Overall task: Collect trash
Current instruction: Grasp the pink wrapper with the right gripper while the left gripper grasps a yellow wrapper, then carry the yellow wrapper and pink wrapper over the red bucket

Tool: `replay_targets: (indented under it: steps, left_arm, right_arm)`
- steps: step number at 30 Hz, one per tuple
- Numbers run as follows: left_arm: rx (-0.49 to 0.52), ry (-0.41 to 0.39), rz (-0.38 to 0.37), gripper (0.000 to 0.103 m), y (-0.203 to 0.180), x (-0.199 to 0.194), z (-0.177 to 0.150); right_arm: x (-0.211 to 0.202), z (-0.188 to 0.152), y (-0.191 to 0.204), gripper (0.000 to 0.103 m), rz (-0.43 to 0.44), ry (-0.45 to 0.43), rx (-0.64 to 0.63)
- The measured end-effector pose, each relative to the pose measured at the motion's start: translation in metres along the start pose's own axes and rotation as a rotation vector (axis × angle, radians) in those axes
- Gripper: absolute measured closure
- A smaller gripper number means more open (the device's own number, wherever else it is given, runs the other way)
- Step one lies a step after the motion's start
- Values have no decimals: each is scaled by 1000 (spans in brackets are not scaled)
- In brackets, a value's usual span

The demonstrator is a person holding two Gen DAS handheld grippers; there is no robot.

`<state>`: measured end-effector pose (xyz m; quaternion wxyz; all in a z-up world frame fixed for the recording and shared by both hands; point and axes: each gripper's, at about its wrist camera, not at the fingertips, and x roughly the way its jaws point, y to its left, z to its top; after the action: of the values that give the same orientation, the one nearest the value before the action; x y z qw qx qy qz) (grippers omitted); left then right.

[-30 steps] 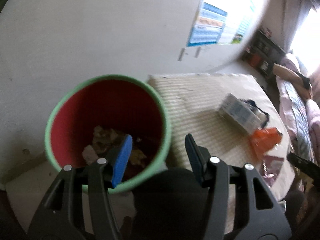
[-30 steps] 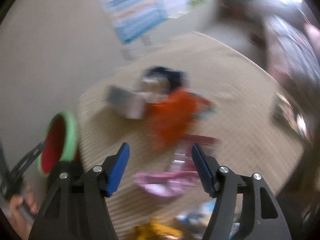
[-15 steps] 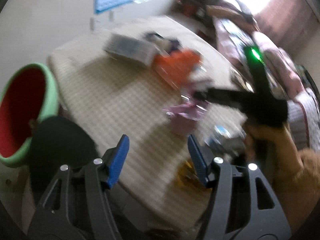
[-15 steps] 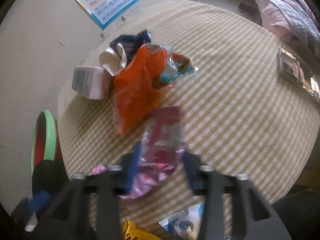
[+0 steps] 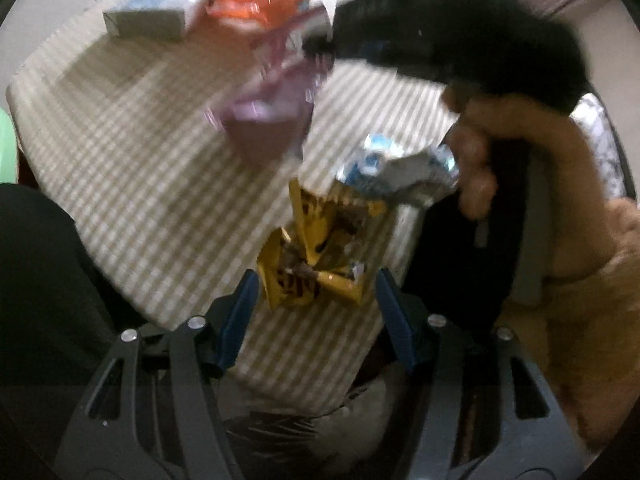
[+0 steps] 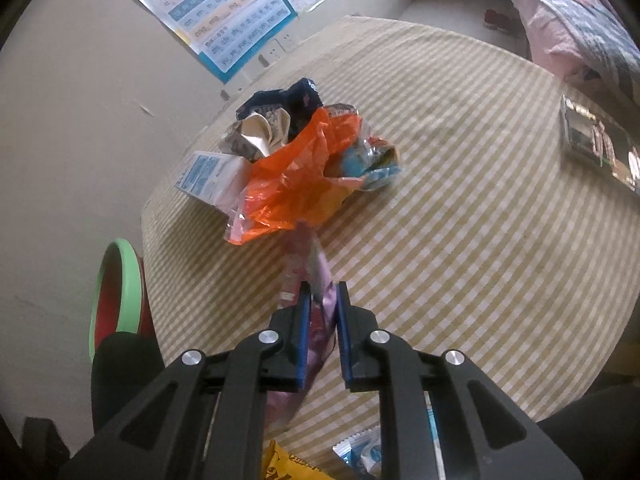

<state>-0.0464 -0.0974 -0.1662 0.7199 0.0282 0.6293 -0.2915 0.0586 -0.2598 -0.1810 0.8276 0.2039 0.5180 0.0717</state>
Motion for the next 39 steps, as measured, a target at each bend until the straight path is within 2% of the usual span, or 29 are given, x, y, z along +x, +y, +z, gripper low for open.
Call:
replay_targets:
  steps: [1, 3, 5, 7, 11, 14, 15, 16, 19, 21, 24, 26, 28, 30, 34, 39]
  left_arm:
    - [-9, 26, 9, 61, 1, 7, -1]
    - [-31, 48, 13, 81, 5, 13, -3]
    - [-64, 27, 23, 89, 11, 9, -3]
    - [-87, -10, 39, 90, 19, -1, -2]
    - [-145, -142, 150, 91, 40, -26, 4]
    - [-208, -188, 184, 91, 60, -31, 12]
    - [-211, -191, 195, 91, 64, -31, 16]
    - [-211, -193, 206, 91, 67, -30, 21]
    - [-210, -200, 210, 90, 68, -24, 26]
    - [-214, -200, 205, 90, 68, -22, 30]
    - [-215, -200, 207, 90, 68, -25, 32]
    - [-221, -200, 206, 90, 71, -24, 32]
    - [-232, -201, 207, 90, 74, -22, 32]
    - [-245, -207, 206, 90, 77, -22, 34]
    - [-267, -222, 208, 90, 81, -25, 33]
    - [-276, -247, 214, 90, 82, -29, 31]
  right_arm:
    - [3, 4, 3, 88, -3, -3, -3]
    - [2, 2, 3, 88, -3, -6, -4]
    - [1, 2, 1, 88, 1, -4, 1]
    - [1, 2, 1, 88, 2, -3, 2]
    - [2, 1, 1, 88, -1, -2, -2]
    - [6, 1, 3, 86, 3, 18, -2]
    - [9, 3, 4, 77, 7, 28, -1]
    - [11, 2, 5, 63, 12, 39, 1]
    - [14, -1, 9, 53, 21, 60, -10]
    - [17, -3, 12, 51, 22, 75, -26]
    - [23, -6, 16, 53, 21, 99, -40]
    - [26, -6, 17, 59, 9, 108, -47]
    - [26, -6, 15, 71, 8, 107, -40]
    - [25, -6, 12, 76, 25, 96, -16]
    - [17, -4, 9, 78, 55, 67, -1]
    - [5, -5, 17, 79, 65, 14, -45]
